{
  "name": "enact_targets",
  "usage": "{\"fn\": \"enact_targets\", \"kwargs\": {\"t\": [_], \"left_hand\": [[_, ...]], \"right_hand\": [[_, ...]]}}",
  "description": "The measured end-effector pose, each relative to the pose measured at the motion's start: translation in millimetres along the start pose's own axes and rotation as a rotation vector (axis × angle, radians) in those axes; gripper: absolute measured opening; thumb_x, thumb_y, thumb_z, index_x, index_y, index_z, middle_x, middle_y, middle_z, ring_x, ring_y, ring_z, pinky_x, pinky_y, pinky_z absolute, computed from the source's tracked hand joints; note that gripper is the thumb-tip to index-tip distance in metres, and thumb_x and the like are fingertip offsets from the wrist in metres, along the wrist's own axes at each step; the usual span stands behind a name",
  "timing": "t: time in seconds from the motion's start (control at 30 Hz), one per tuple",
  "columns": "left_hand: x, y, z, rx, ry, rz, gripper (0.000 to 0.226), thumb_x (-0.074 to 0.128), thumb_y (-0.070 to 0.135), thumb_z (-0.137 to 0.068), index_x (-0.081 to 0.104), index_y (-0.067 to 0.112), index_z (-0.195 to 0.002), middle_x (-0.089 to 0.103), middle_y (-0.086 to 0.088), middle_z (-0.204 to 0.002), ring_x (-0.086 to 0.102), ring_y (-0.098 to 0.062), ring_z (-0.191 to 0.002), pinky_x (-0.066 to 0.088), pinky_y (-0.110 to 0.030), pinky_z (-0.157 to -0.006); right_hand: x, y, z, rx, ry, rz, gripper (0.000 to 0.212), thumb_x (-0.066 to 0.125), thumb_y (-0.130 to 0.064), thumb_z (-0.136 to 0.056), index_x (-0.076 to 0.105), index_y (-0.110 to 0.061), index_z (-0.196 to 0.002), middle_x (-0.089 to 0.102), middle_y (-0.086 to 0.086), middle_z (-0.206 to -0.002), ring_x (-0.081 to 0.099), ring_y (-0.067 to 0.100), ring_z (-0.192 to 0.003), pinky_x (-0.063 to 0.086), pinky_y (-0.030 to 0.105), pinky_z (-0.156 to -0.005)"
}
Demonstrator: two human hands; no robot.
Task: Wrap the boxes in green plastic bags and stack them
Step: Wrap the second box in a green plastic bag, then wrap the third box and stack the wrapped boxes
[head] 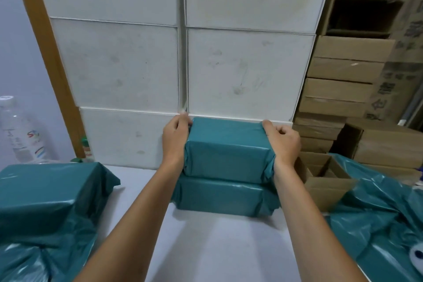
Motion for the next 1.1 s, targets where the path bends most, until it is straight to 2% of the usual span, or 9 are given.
{"fn": "enact_targets", "kwargs": {"t": [0.13,0.27,0.5,0.63,0.73,0.8,0.9,1.0,1.1], "left_hand": [[2,-6,-1,-0.106,-0.065,0.109,0.039,0.046,0.040,-0.101,0.062,0.020,-0.071,0.065,0.002,-0.070,0.057,-0.019,-0.070,0.045,-0.035,-0.070],[8,-8,14,-0.147,-0.209,0.193,0.036,0.043,0.034,-0.103,0.070,0.020,-0.084,0.074,0.006,-0.076,0.066,-0.011,-0.069,0.049,-0.026,-0.062],[-2,3,37,-0.073,-0.273,0.033,0.043,0.037,0.044,-0.106,0.072,0.024,-0.121,0.077,0.005,-0.113,0.071,-0.013,-0.104,0.053,-0.032,-0.079],[-23,18,52,-0.019,-0.243,-0.077,0.040,0.033,0.045,-0.106,0.067,0.034,-0.124,0.067,0.010,-0.132,0.061,-0.008,-0.116,0.045,-0.031,-0.095],[-57,47,65,0.110,-0.159,-0.135,0.048,0.034,0.043,-0.104,0.064,0.026,-0.138,0.062,0.012,-0.139,0.055,-0.008,-0.130,0.040,-0.034,-0.113],[-89,68,76,0.199,-0.100,-0.193,0.042,0.039,0.036,-0.106,0.067,0.023,-0.134,0.068,0.010,-0.131,0.061,-0.008,-0.124,0.045,-0.031,-0.109],[-158,95,92,0.284,0.042,-0.355,0.028,0.051,0.023,-0.105,0.074,0.023,-0.120,0.073,0.011,-0.115,0.066,-0.003,-0.107,0.050,-0.019,-0.091],[-239,109,103,0.314,0.197,-0.487,0.024,0.054,0.021,-0.101,0.076,0.025,-0.112,0.074,0.010,-0.110,0.067,-0.011,-0.101,0.055,-0.033,-0.094],[-322,97,105,0.222,0.351,-0.655,0.034,0.052,0.034,-0.099,0.069,0.026,-0.127,0.071,0.002,-0.127,0.062,-0.023,-0.118,0.050,-0.048,-0.107]], "right_hand": [[8,-11,-3,-0.076,-0.068,0.097,0.053,0.068,-0.046,-0.089,0.052,-0.008,-0.055,0.042,0.009,-0.059,0.039,0.018,-0.058,0.032,0.034,-0.060],[7,-8,6,0.054,-0.127,0.058,0.046,0.053,-0.044,-0.098,0.079,-0.013,-0.078,0.078,0.005,-0.083,0.069,0.022,-0.080,0.052,0.038,-0.078],[-6,-23,35,0.157,-0.336,0.104,0.049,0.041,-0.055,-0.095,0.077,-0.021,-0.090,0.079,0.003,-0.098,0.073,0.026,-0.095,0.056,0.050,-0.095],[-28,-48,65,-0.095,-0.189,0.300,0.040,0.042,-0.038,-0.104,0.072,-0.012,-0.095,0.074,0.010,-0.103,0.065,0.033,-0.101,0.045,0.038,-0.078],[-42,-89,129,-0.461,0.001,0.210,0.025,0.049,-0.026,-0.100,0.071,-0.018,-0.107,0.071,-0.002,-0.109,0.062,0.019,-0.104,0.048,0.037,-0.086],[-23,-100,177,-0.544,-0.099,0.100,0.017,0.054,-0.023,-0.098,0.069,-0.021,-0.103,0.071,-0.007,-0.101,0.063,0.014,-0.098,0.051,0.034,-0.085],[30,-91,240,-0.388,-0.403,-0.019,0.013,0.061,-0.017,-0.097,0.071,-0.026,-0.097,0.073,-0.014,-0.093,0.067,0.006,-0.090,0.053,0.027,-0.080],[83,-72,294,-0.204,-0.615,-0.044,0.014,0.060,-0.022,-0.099,0.072,-0.028,-0.104,0.075,-0.015,-0.097,0.068,0.006,-0.094,0.055,0.031,-0.083],[125,-57,336,-0.083,-0.755,0.024,0.024,0.052,-0.030,-0.104,0.064,-0.027,-0.125,0.068,-0.012,-0.116,0.063,0.011,-0.108,0.049,0.032,-0.092]]}}
Point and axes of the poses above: each hand's wrist, its own z-axis away from the middle knuckle, its own x-axis out of the palm, y = z × x, the point moved 9 cm from there along -z, towards the middle knuckle
